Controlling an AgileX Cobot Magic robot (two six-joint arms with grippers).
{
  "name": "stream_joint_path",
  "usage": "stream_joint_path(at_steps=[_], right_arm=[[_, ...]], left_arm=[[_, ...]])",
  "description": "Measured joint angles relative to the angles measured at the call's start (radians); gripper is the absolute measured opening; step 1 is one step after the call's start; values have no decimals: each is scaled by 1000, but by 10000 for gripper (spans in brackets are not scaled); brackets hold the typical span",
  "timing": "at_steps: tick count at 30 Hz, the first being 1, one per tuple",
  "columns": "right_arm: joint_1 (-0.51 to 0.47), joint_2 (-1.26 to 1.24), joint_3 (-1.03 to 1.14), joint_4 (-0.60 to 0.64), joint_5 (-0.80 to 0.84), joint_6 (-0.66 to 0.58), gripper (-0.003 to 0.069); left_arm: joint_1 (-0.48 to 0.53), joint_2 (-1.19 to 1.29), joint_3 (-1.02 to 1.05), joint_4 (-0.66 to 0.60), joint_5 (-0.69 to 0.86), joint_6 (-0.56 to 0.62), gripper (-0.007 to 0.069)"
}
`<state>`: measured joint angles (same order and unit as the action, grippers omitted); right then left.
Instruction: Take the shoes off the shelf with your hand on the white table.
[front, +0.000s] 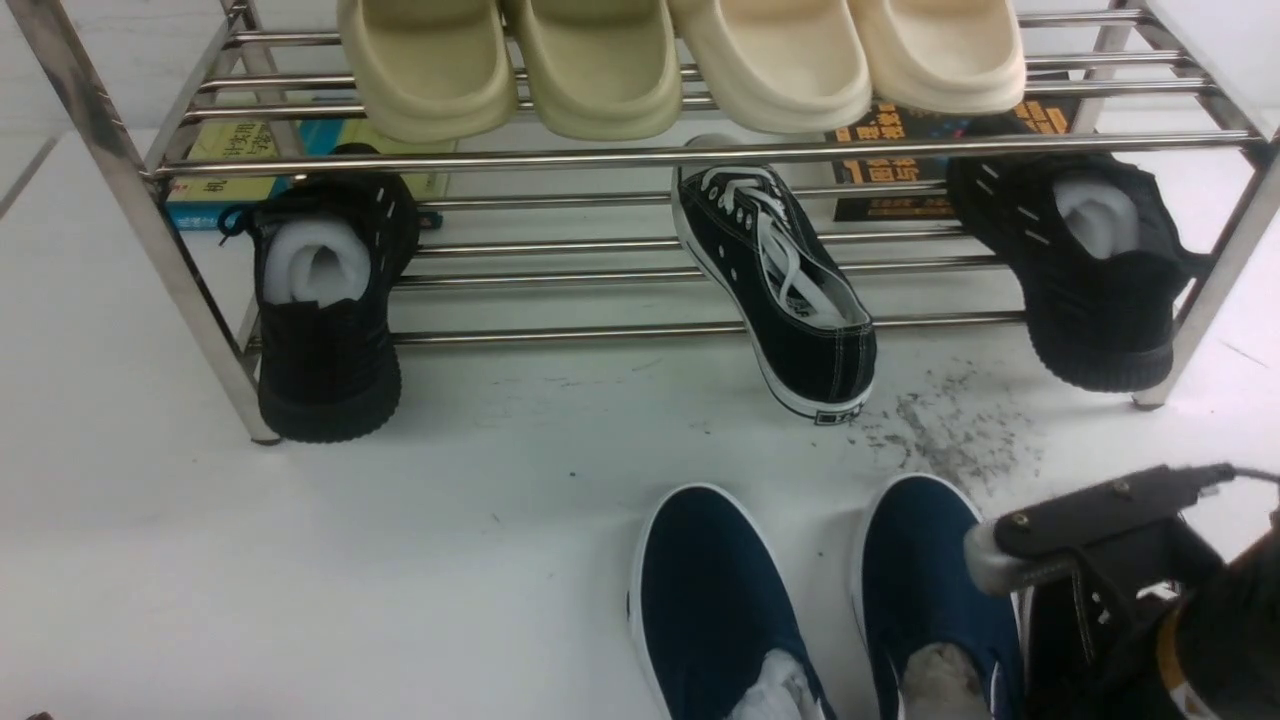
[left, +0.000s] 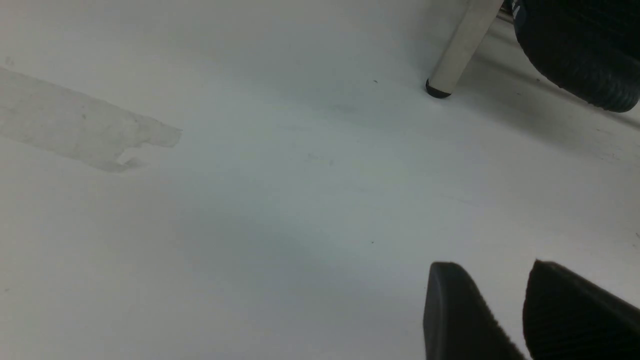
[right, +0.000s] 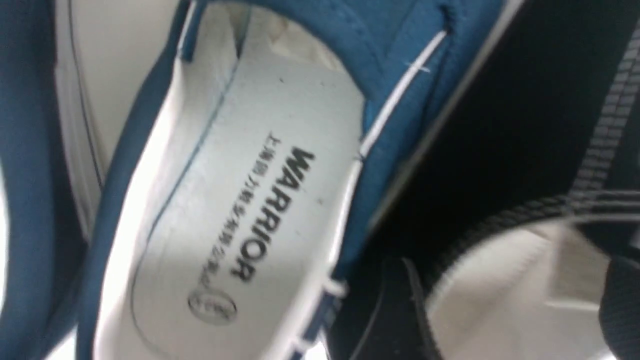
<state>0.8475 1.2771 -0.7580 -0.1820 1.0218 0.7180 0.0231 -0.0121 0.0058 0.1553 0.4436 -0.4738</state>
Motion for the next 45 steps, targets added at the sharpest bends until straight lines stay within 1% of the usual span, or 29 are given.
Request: stream_joint_path(at_steps=[1, 3, 4, 6, 7, 10, 11, 12, 14, 17, 18, 20, 23, 25, 26, 27, 32, 35, 36, 39, 41, 45], right_arm=[[0, -19, -47, 0, 63, -30, 517], [0, -32, -82, 0, 106, -52, 514], [0, -52, -141, 0, 158, -86, 505], [0, -64, -186, 0, 178, -113, 495], [0, -72, -249, 0, 194, -153, 472], [0, -63, -326, 3, 171, -222, 405], [0, -47, -356, 12, 145, -260, 355], [0, -36, -371, 20, 127, -287, 324], [0, 12, -420, 38, 94, -341, 214], [0, 123, -515, 39, 18, -407, 23], [1, 152, -540, 28, 6, -408, 1], [1, 207, -589, -10, -24, -413, -10], [1, 301, -673, -73, -41, -404, 9], [1, 346, -709, -111, -45, -374, 52], [1, 350, -712, -114, -45, -374, 58], [0, 382, -731, -141, -47, -334, 123], [-42, 448, -743, -158, -77, -263, 333], [-81, 483, -743, -157, -102, -251, 451], [-83, 485, -743, -157, -102, -251, 458], [-124, 511, -744, -153, -159, -246, 529], [-139, 518, -744, -152, -199, -244, 539], [-174, 542, -744, -155, -263, -243, 534]], left_arm=[[0, 0, 0, 0, 0, 0, 239], [0, 0, 0, 0, 0, 0, 239], [0, 0, 0, 0, 0, 0, 239], [0, 0, 0, 0, 0, 0, 239], [0, 0, 0, 0, 0, 0, 239], [0, 0, 0, 0, 0, 0, 239], [0, 0, 0, 0, 0, 0, 239], [0, 0, 0, 0, 0, 0, 239], [0, 0, 0, 0, 0, 0, 239], [0, 0, 0, 0, 0, 0, 239], [0, 0, 0, 0, 0, 0, 239], [0, 0, 0, 0, 0, 0, 239], [0, 0, 0, 0, 0, 0, 239], [0, 0, 0, 0, 0, 0, 239], [0, 0, 0, 0, 0, 0, 239], [0, 0, 0, 0, 0, 0, 239], [0, 0, 0, 0, 0, 0, 239], [0, 0, 0, 0, 0, 0, 239], [0, 0, 0, 0, 0, 0, 239], [0, 0, 0, 0, 0, 0, 239], [0, 0, 0, 0, 0, 0, 239], [0, 0, 0, 0, 0, 0, 239]])
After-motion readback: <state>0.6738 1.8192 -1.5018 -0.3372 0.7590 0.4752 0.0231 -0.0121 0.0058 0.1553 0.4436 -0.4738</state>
